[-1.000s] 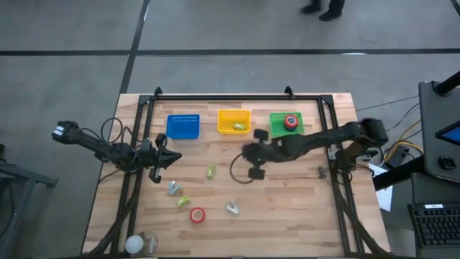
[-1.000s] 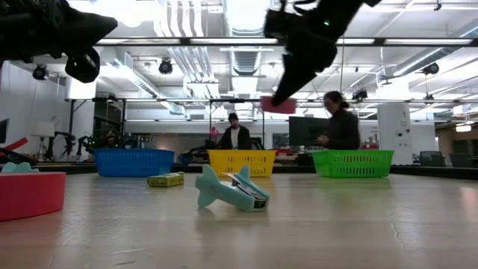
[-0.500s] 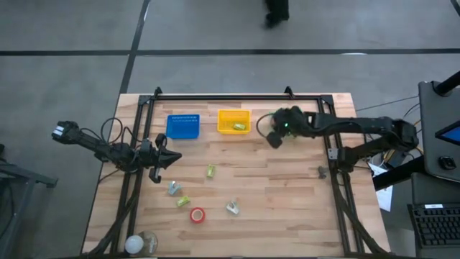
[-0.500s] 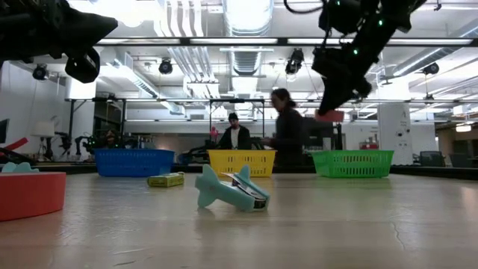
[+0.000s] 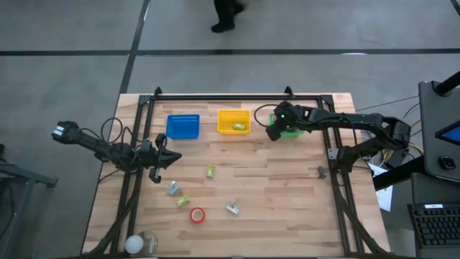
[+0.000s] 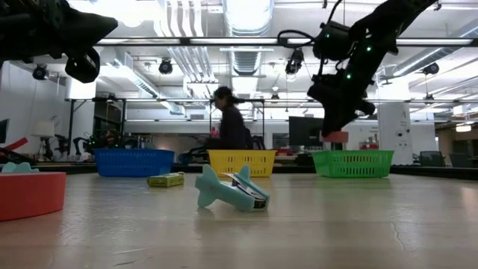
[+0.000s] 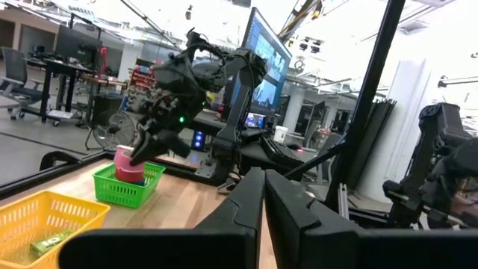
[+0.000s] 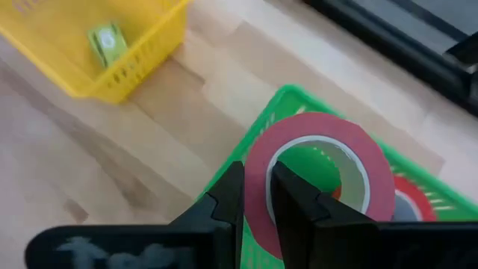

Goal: Pick and place Stapler, Stapler remover, tape
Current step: Put the pink tape into the green basket

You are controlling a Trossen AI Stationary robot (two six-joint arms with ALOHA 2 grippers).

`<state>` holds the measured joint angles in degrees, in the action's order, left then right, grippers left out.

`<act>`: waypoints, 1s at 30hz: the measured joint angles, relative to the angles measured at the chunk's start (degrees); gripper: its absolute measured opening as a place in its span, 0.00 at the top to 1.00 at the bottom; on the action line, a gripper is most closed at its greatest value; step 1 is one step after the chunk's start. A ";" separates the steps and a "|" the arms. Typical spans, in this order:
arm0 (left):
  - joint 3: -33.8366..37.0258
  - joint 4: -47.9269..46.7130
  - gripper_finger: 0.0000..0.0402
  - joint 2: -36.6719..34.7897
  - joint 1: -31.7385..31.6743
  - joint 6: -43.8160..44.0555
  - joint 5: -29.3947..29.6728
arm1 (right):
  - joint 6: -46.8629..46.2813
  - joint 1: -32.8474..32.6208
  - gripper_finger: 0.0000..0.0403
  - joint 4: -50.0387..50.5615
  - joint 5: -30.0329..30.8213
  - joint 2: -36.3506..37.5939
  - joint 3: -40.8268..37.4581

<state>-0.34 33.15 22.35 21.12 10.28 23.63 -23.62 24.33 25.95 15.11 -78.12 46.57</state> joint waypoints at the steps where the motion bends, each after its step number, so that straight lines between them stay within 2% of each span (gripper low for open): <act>1: 0.00 0.00 0.95 0.00 0.00 0.00 0.00 | 0.05 -0.07 0.88 -0.13 -0.01 -0.76 0.00; 7: 0.00 0.00 0.95 0.00 0.02 0.00 0.01 | 0.13 0.07 0.87 -1.04 0.26 -4.15 0.00; 21: 0.00 -0.22 0.95 0.02 0.02 0.00 0.00 | 0.23 0.05 0.86 -1.34 0.96 -6.90 0.00; 30: 0.00 -0.20 0.95 0.02 0.02 0.00 -0.01 | -0.02 0.03 0.73 -1.48 1.19 -6.76 0.00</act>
<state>-0.34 32.95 22.37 21.15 10.29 23.62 -23.64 24.36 24.47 16.29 -84.88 46.57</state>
